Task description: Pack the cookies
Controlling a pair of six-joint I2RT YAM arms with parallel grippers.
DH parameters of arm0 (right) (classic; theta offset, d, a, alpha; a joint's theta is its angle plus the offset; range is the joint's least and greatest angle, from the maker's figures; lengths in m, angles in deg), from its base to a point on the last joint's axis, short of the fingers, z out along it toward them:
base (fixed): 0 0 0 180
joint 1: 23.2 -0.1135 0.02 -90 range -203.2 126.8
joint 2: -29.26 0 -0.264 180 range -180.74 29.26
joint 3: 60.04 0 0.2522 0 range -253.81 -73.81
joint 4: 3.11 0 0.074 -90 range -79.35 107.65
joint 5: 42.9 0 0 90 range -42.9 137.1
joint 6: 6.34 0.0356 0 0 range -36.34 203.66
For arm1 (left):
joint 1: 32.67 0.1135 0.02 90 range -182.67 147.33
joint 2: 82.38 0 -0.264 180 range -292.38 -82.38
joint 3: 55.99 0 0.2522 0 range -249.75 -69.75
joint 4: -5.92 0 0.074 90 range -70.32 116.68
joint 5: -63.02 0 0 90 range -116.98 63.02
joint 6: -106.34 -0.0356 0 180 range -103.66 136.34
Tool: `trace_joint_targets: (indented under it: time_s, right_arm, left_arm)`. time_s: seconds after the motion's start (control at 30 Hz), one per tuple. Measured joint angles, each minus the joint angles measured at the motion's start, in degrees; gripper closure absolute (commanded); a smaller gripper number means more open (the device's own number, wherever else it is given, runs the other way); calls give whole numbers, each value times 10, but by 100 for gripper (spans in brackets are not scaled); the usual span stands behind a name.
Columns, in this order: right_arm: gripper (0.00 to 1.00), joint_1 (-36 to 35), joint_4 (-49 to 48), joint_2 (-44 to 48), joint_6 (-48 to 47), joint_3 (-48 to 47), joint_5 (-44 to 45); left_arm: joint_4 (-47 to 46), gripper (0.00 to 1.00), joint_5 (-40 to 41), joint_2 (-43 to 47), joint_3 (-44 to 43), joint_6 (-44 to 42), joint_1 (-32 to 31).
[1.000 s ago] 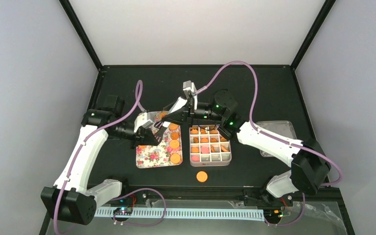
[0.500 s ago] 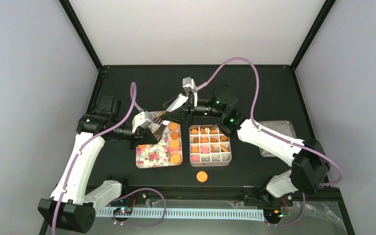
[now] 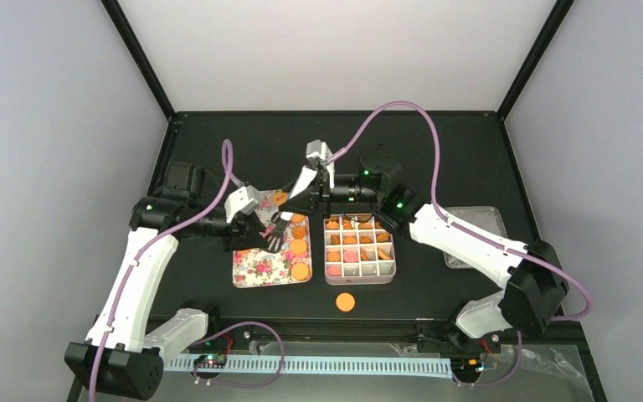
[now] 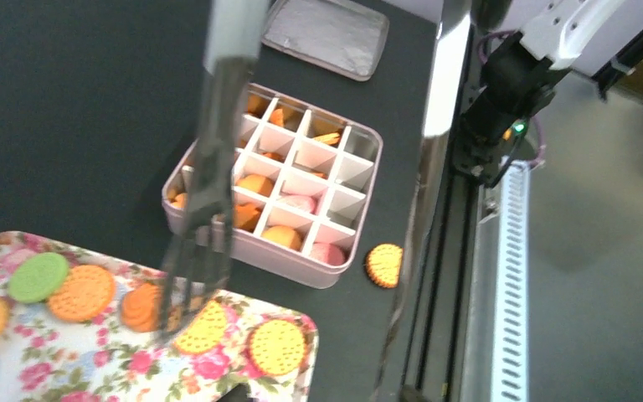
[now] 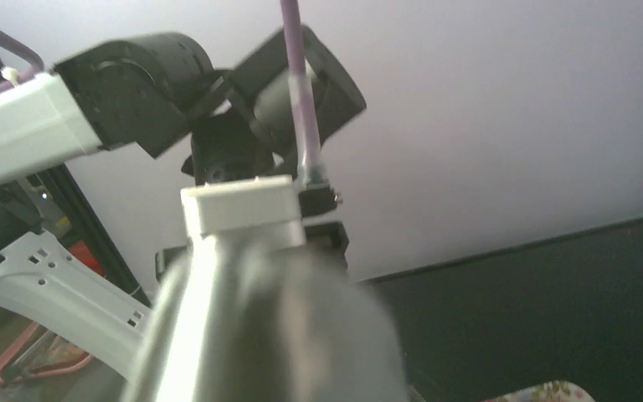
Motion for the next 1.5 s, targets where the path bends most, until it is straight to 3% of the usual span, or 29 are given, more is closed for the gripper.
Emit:
trace_joint_targets:
  time_s: [0.1, 0.3, 0.63, 0.77, 1.2, 1.5]
  right_arm:
    - [55, -2, 25, 0, -12, 2, 7]
    - [56, -3, 31, 0, -31, 16, 47]
    - [57, -22, 43, -61, -86, 14, 122]
    - [57, -48, 51, -106, -116, 0, 163]
    - [57, -100, 30, -213, -157, -78, 269]
    - [56, -106, -12, -220, -158, -74, 289]
  left_arm:
    - [-22, 23, 24, 1, 0, 19, 0]
    - [-47, 11, 80, 6, 1, 26, 33]
    - [-71, 11, 106, -87, 9, -18, 269]
    - [-78, 10, 101, -136, -7, -16, 328]
    - [-89, 10, 87, -134, -21, -3, 355]
    - [-88, 8, 77, -124, -21, 3, 355]
